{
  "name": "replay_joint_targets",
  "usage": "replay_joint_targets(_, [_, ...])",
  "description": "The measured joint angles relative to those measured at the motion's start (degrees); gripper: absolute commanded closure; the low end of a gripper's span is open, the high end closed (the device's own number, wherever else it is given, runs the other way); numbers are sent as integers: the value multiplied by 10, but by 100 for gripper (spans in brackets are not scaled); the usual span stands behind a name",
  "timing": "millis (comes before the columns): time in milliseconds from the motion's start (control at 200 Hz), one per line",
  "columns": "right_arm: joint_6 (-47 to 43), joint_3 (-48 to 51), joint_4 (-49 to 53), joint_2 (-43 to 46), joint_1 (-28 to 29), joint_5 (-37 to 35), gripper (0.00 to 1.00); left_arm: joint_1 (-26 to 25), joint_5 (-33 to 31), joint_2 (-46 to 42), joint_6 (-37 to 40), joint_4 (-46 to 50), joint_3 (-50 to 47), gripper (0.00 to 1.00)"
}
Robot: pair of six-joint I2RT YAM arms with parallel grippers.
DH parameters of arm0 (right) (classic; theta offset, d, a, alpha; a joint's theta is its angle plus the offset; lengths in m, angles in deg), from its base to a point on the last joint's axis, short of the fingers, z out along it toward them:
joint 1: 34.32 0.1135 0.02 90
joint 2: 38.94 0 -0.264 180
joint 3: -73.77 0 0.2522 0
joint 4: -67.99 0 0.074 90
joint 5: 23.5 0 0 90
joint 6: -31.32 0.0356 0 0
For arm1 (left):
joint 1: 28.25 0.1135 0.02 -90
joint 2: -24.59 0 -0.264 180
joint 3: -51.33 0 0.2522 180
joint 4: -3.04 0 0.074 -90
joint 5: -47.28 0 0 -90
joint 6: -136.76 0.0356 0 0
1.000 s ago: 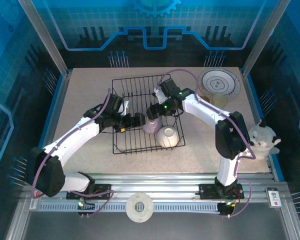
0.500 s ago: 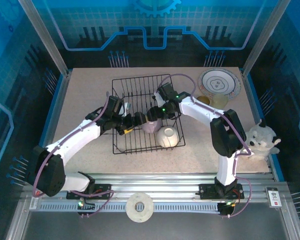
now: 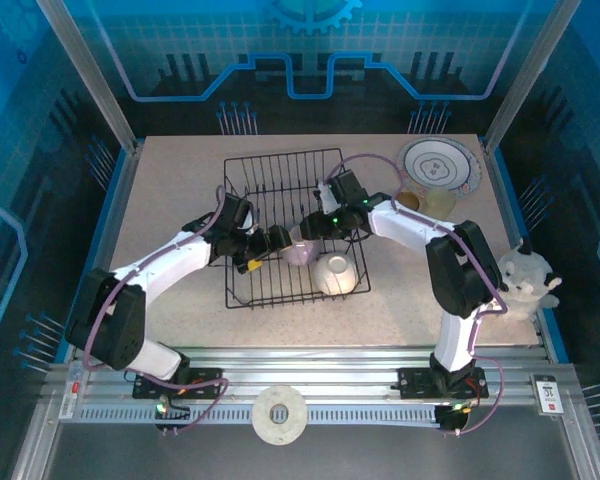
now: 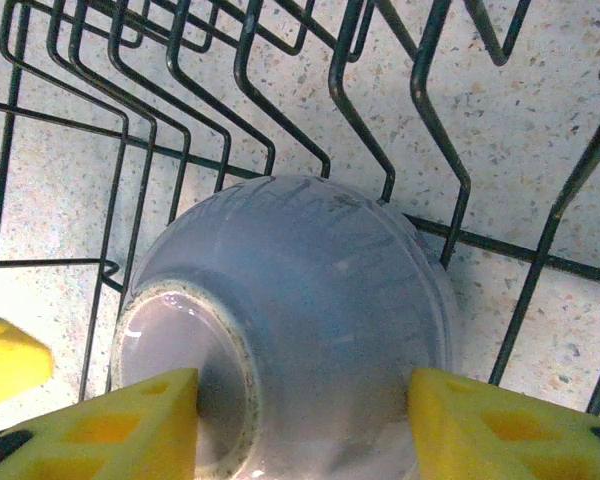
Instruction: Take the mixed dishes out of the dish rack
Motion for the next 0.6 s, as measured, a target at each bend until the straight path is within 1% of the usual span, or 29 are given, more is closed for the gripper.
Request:
replay_joint_targets(130, [12, 18, -26, 5, -7, 14, 50, 2, 0, 28, -1, -12, 0, 1])
replay_joint_targets(270, [22, 36, -54, 9, -15, 30, 53, 5, 4, 40, -2, -33, 0, 1])
replay_joint_targets(600, [43, 71, -108, 18, -30, 57, 59, 29, 39, 73, -42, -117, -1, 1])
